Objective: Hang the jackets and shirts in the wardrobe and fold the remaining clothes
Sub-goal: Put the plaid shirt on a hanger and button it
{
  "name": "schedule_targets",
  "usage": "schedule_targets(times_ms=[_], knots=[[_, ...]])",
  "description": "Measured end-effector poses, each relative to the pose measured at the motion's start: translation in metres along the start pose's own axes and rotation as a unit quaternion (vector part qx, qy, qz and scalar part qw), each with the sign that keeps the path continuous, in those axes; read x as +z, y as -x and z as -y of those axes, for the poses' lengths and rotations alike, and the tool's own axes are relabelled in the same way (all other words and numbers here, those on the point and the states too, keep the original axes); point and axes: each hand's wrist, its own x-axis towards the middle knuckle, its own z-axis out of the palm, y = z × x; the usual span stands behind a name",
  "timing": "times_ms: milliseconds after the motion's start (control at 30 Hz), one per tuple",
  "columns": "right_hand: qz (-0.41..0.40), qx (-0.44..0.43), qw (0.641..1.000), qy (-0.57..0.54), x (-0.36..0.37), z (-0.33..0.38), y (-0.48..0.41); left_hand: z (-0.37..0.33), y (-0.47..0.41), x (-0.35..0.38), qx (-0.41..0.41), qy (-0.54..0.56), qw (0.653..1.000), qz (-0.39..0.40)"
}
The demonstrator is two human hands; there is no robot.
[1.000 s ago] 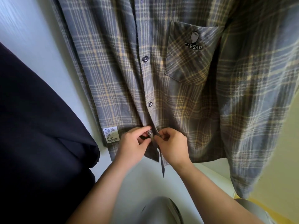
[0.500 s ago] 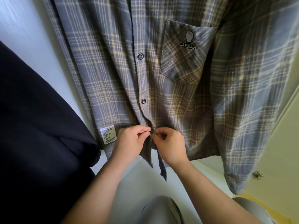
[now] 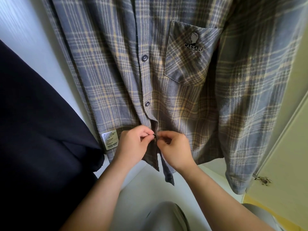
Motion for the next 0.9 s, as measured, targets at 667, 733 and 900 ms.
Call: schedule_targets(times_ms=[667,733,900], knots=[[-0.071,-0.124,0.984,0.105,0.007,-0.008,0.004,-0.012,0.002,-0.008,-0.067,0.083,0.991,0.076],[-0.084,-0.131,0.98,0.121,0.009,-0.008,0.005,-0.013,0.002,-0.006,-0.051,0.073,0.994,0.07],[-0.102,-0.131,0.979,0.12,0.011,-0.009,0.007,-0.012,0.003,0.002,-0.07,0.051,0.995,0.046]])
